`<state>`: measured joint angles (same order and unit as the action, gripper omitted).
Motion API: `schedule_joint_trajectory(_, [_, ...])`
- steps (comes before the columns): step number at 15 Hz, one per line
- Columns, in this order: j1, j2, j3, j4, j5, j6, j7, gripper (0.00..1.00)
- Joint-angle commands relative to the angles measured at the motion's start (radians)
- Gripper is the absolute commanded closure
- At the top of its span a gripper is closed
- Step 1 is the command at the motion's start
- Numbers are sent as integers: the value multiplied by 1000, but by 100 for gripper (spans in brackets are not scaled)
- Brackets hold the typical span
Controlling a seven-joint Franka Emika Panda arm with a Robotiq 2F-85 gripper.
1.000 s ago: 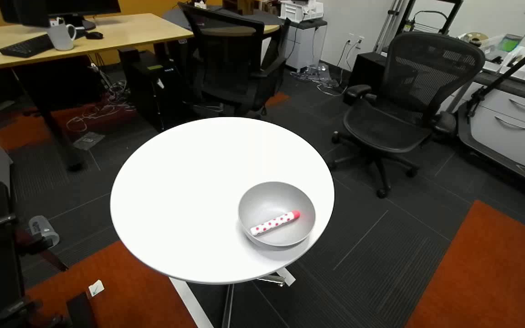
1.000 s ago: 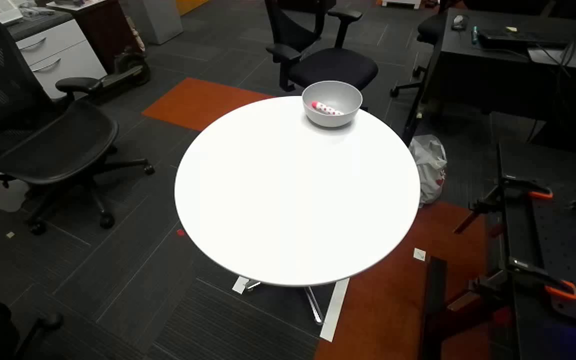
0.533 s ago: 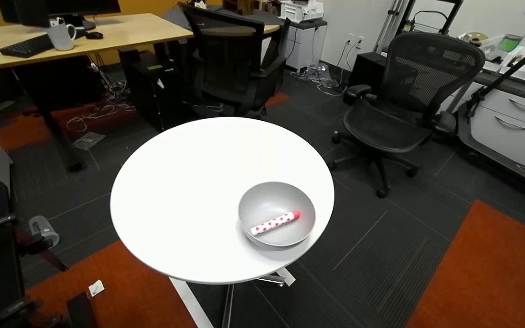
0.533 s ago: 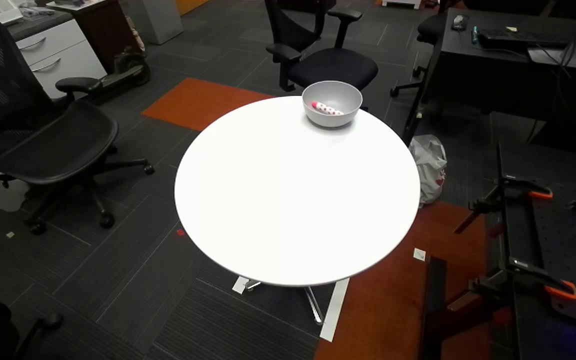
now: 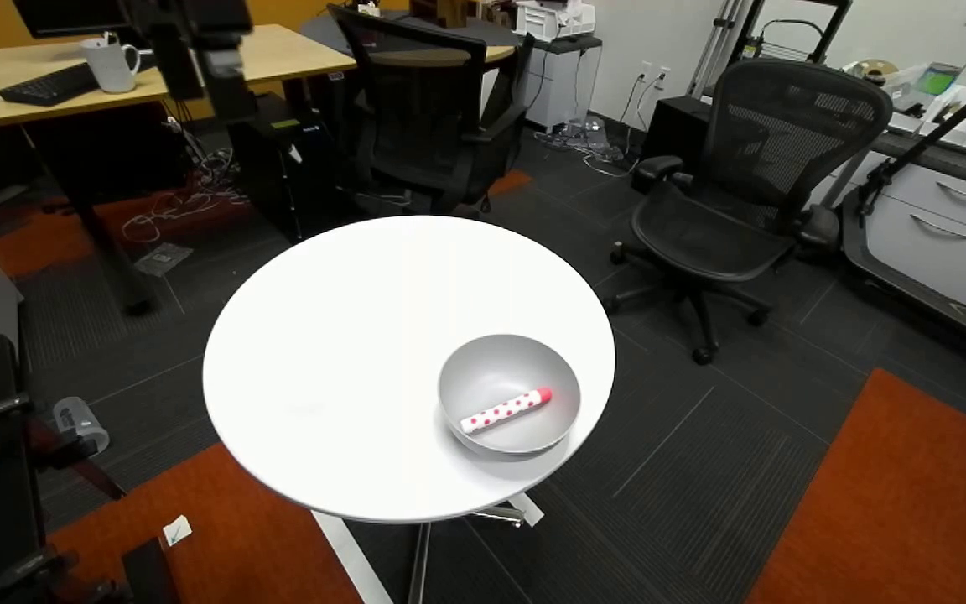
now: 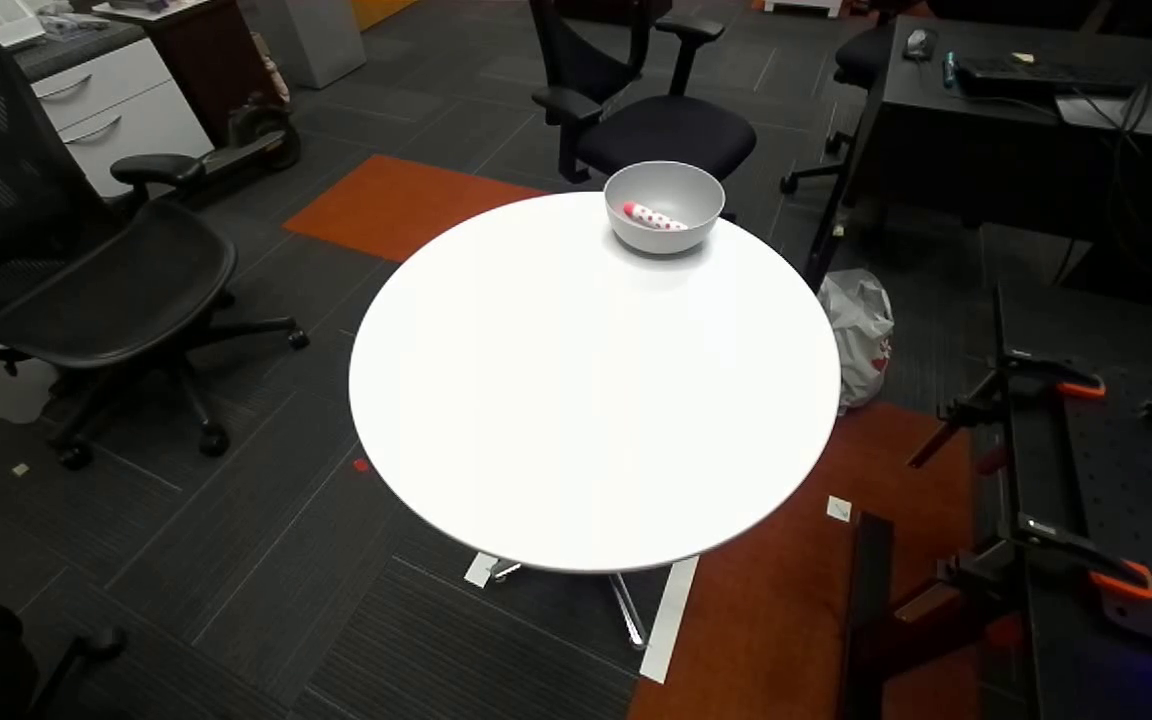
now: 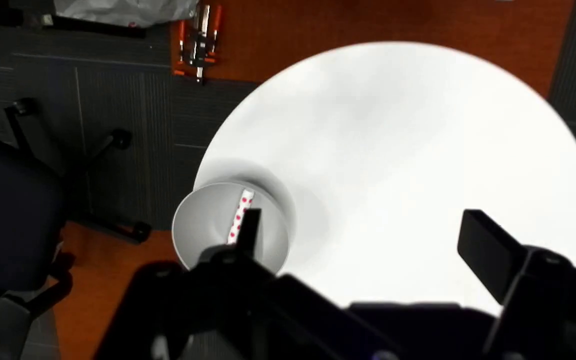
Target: Remove the marker from the grey bowl and put it on the white table
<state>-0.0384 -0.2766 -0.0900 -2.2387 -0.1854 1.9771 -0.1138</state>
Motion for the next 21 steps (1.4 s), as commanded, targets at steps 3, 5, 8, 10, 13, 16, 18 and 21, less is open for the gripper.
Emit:
schedule_joint_trajectory(3, [-64, 190, -59, 5, 20, 353, 12, 0])
schedule_joint_trajectory(5, [-82, 278, -71, 30, 27, 452, 20, 0])
schedule_joint_trajectory(8, [-105, 405, -78, 69, 67, 579, 19, 0])
schedule_joint_trajectory(10, [-119, 486, -74, 105, 113, 648, 9, 0])
schedule_joint_trajectory(13, [-135, 598, -66, 172, 156, 708, 12, 0])
schedule_joint_trajectory(16, [-154, 693, -58, 250, 190, 700, 10, 0])
schedule_joint_trajectory(18, [-165, 743, -53, 296, 205, 681, 10, 0])
schedule_joint_trajectory(21, [-190, 812, -38, 356, 233, 674, 6, 0])
